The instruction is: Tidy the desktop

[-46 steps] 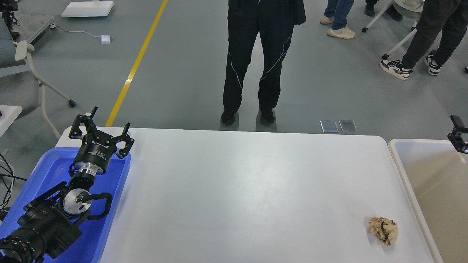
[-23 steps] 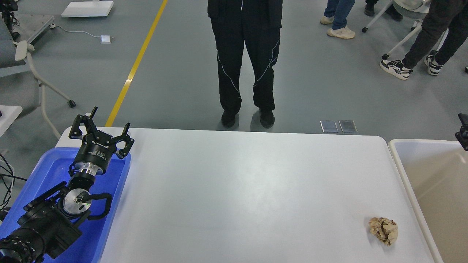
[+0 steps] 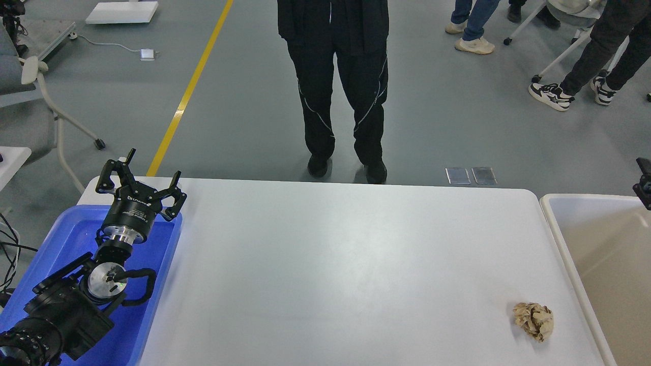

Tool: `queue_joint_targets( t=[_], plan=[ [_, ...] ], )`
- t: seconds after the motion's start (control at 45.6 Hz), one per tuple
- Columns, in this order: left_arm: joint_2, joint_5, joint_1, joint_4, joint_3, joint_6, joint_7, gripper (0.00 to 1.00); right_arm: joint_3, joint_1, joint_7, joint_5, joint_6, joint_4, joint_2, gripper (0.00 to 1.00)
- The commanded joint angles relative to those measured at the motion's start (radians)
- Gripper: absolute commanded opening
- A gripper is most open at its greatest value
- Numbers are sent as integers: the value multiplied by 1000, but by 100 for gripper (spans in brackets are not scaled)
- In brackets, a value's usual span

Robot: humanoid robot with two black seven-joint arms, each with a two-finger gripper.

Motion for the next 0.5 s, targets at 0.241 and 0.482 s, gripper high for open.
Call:
queue_joint_targets(
  t=[0.241,0.482],
  plan=[
    [0,0,0,0,0,-1,0,100,-506,174,4,-241,22,10,-208,100],
    [0,-1,0,0,0,0,0,100,-1111,458,8,-343,14,18,-259,100]
  ],
)
